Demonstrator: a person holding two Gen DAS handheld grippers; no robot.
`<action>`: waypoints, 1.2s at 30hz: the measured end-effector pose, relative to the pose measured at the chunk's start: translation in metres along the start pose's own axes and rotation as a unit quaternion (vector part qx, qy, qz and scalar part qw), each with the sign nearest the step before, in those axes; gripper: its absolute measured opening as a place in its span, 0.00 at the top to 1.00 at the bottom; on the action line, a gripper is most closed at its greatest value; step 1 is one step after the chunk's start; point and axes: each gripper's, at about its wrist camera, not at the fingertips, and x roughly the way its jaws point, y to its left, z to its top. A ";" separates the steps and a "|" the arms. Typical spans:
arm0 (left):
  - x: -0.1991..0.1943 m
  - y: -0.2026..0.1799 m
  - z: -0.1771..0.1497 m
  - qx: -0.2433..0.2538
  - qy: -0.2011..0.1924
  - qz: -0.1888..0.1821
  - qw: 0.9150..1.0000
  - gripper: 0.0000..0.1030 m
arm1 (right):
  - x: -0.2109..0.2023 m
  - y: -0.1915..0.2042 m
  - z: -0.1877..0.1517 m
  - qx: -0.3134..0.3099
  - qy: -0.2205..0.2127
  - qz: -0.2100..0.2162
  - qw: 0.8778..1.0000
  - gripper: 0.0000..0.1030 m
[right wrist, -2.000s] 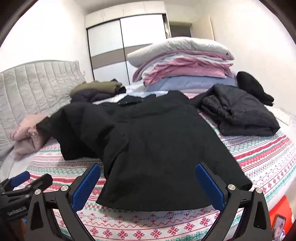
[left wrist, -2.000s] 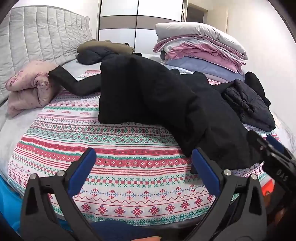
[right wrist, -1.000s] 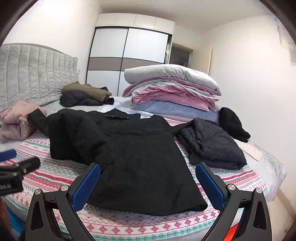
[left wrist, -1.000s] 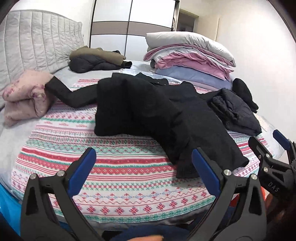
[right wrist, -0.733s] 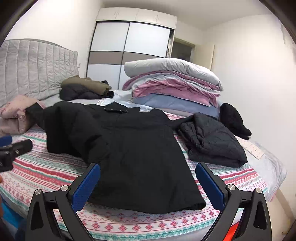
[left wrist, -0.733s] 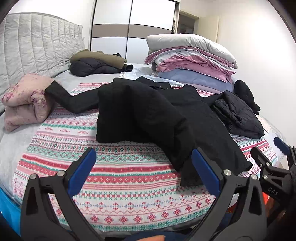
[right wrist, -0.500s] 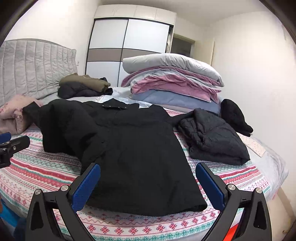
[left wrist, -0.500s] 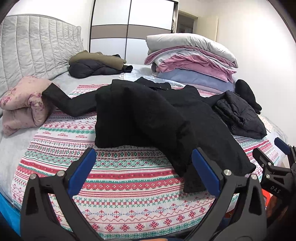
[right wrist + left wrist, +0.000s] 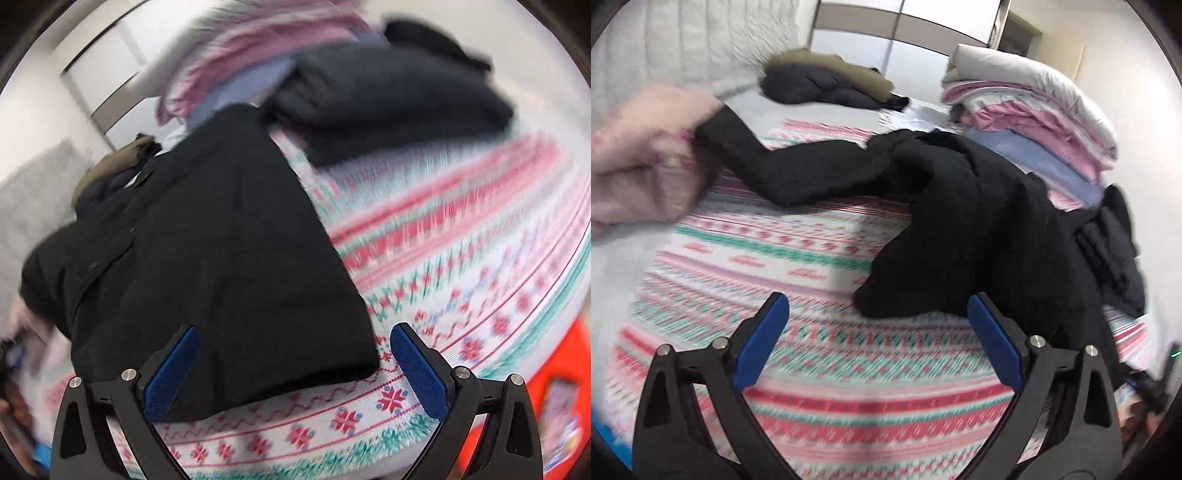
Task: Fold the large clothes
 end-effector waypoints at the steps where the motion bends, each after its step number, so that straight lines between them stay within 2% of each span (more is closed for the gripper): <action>1: 0.010 0.002 0.002 -0.007 0.009 -0.018 1.000 0.06 | 0.003 -0.004 0.001 0.014 0.007 0.007 1.000 0.00; 3: 0.036 0.001 0.007 -0.015 0.012 -0.047 0.999 0.06 | 0.004 -0.006 0.003 0.021 -0.009 0.013 1.000 0.00; 5: 0.052 -0.005 0.009 -0.009 0.011 -0.057 0.998 0.06 | 0.009 0.003 0.004 0.006 -0.012 0.024 1.000 0.03; 7: 0.063 -0.013 0.012 0.009 -0.004 -0.066 0.998 0.06 | 0.013 0.014 0.003 -0.008 -0.006 0.025 1.000 0.03; 10: 0.078 -0.031 0.016 0.055 -0.024 -0.069 0.996 0.10 | 0.017 0.020 -0.002 -0.024 -0.012 0.014 1.000 0.10; 11: 0.084 -0.036 0.016 0.068 -0.023 -0.070 0.995 0.23 | 0.017 0.019 -0.004 -0.022 -0.016 0.011 1.000 0.16; 12: 0.088 -0.040 0.017 0.072 -0.017 -0.075 0.995 0.43 | 0.016 0.019 -0.003 -0.017 -0.020 0.007 1.000 0.32; 13: 0.092 -0.042 0.016 0.066 -0.005 -0.086 0.994 0.54 | 0.017 0.019 -0.002 -0.012 -0.022 0.003 1.000 0.43; 14: 0.093 -0.045 0.015 0.055 0.009 -0.097 0.994 0.78 | 0.016 0.021 -0.002 -0.008 -0.019 0.001 1.000 0.64; 15: 0.092 -0.047 0.014 0.052 0.018 -0.098 0.994 0.84 | 0.016 0.019 0.000 0.002 -0.014 0.007 1.000 0.75; 17: 0.074 -0.057 0.012 0.067 0.012 -0.079 0.995 0.89 | 0.017 0.018 0.010 0.019 -0.014 0.033 0.999 0.82; 19: 0.047 -0.061 0.012 0.069 0.007 -0.083 0.994 0.90 | 0.008 0.023 0.018 0.013 -0.023 0.046 0.999 0.85; 22: -0.012 -0.055 0.022 0.019 0.018 -0.132 0.991 0.91 | -0.009 0.033 0.039 0.000 -0.037 0.069 0.997 0.87; 24: -0.041 -0.054 0.031 -0.004 0.027 -0.150 0.988 0.91 | -0.024 0.038 0.060 0.005 -0.046 0.104 0.994 0.88; 27: -0.084 -0.048 0.041 -0.052 0.057 -0.180 0.981 0.91 | -0.045 0.048 0.091 0.015 -0.058 0.139 0.989 0.88; 28: -0.100 -0.041 0.043 -0.074 0.062 -0.196 0.976 0.91 | -0.055 0.050 0.099 0.019 -0.065 0.148 0.987 0.88; 30: -0.117 -0.025 0.033 -0.108 0.063 -0.215 0.969 0.91 | -0.073 0.051 0.111 0.027 -0.082 0.154 0.984 0.89; 33: -0.105 0.008 0.003 -0.145 0.078 -0.216 0.962 0.85 | -0.072 0.036 0.110 0.059 -0.075 0.124 0.988 0.88; 34: -0.091 0.009 -0.018 -0.153 0.080 -0.206 0.963 0.83 | -0.067 0.030 0.105 0.063 -0.066 0.109 0.990 0.86; 36: -0.058 0.030 -0.044 -0.171 0.106 -0.156 0.967 0.69 | -0.034 0.015 0.092 0.072 -0.023 0.064 0.995 0.82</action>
